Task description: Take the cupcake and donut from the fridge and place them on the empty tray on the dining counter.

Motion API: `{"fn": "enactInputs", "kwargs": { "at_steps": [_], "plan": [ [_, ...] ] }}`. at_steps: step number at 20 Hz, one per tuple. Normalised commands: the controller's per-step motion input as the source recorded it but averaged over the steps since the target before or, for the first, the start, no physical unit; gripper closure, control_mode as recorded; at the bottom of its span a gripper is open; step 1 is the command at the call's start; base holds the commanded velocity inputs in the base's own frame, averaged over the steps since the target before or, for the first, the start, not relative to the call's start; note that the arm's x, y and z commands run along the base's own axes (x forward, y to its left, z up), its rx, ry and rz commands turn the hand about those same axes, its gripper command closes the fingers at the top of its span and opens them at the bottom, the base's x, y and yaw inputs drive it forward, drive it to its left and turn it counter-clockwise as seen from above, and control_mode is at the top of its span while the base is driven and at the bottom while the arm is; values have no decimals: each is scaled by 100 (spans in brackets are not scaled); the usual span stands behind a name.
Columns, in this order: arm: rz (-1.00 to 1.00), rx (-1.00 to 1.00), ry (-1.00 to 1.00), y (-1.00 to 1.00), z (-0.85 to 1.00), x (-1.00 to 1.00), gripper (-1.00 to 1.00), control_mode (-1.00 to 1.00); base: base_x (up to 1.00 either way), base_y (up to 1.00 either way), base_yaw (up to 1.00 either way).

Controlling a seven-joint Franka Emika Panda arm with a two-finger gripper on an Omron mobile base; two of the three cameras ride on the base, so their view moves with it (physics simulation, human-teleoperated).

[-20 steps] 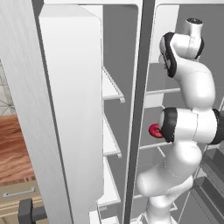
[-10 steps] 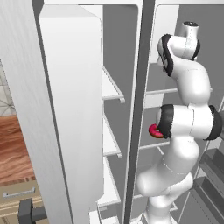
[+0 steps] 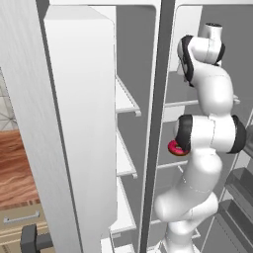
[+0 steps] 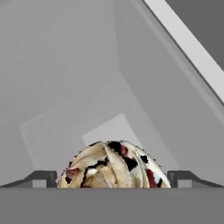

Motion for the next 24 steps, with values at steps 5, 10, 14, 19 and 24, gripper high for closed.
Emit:
{"fn": "enactInputs", "kwargs": {
  "at_steps": [5,10,14,19,24],
  "plan": [
    [0,2,0,5,-57,8,100,-100,0,0,0],
    [0,0,-3,11,-44,-1,100,-100,0,0,0],
    [0,-2,-34,56,0,-24,100,-100,0,0,0],
    [0,-8,-42,20,1,-33,100,-100,0,0,0],
    [0,-1,-21,1,40,-56,100,-100,0,0,0]
  ]
}}
